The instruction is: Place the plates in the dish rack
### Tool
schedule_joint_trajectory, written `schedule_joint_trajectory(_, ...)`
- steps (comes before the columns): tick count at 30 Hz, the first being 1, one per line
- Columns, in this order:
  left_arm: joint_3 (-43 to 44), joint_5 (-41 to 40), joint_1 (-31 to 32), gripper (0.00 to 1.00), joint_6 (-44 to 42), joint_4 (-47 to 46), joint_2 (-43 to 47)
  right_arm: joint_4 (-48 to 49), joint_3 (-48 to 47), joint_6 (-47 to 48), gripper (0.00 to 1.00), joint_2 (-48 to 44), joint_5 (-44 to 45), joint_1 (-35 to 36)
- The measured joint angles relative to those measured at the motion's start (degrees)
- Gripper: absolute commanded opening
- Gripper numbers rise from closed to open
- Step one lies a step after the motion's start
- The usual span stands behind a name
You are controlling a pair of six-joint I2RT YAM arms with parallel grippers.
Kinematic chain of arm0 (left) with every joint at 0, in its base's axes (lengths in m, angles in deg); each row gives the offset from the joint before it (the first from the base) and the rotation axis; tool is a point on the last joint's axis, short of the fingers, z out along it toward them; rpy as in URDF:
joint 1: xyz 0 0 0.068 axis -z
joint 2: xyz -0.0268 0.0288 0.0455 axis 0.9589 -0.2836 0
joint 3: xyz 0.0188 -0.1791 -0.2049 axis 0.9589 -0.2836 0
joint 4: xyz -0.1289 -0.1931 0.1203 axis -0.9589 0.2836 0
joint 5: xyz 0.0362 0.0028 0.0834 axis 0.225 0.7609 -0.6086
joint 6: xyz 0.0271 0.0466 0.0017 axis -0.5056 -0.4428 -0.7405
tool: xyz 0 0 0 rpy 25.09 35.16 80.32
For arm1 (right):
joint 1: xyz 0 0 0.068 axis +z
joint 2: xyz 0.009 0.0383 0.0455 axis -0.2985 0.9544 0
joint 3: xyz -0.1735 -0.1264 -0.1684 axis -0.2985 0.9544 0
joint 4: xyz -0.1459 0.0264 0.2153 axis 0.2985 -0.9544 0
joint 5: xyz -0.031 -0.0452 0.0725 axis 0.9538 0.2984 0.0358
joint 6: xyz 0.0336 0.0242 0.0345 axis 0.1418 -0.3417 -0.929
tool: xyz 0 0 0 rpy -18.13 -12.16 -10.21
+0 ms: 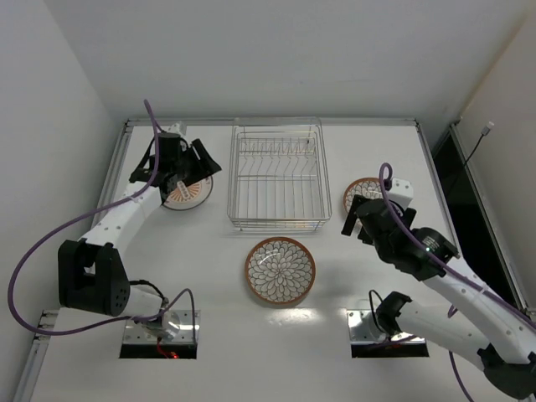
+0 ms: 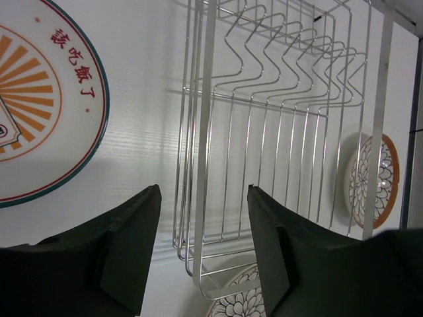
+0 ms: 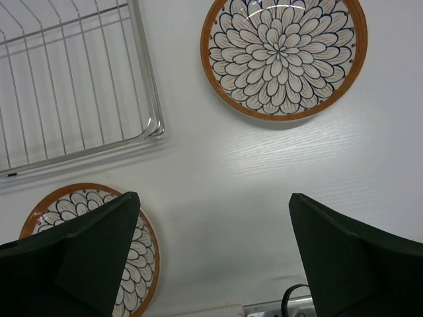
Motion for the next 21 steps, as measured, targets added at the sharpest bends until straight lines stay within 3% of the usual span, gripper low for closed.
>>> schedule_joint_trajectory(5, 0.4, -3.7, 1.2, 0.52, 0.2, 0.5, 0.0, 3.0, 0.7, 2.8, 1.0, -1.0, 0.9, 0.0)
schedule_joint_trajectory(11, 7.7, -8.2, 3.7, 0.52, 0.9, 3.3, 1.7, 6.0, 1.5, 5.9, 1.0, -10.2, 9.9, -0.5)
schedule_joint_trajectory(16, 12.9, -13.6, 6.8, 0.52, 0.0, 1.1, 5.4, 8.9, -6.0, 10.3, 1.0, 2.6, 13.4, -4.3)
schedule_joint_trajectory(21, 8.9, -18.0, 6.6, 0.52, -1.5, -0.5, 5.8, 15.8, -5.1, 14.8, 1.0, 15.9, 7.9, -12.9)
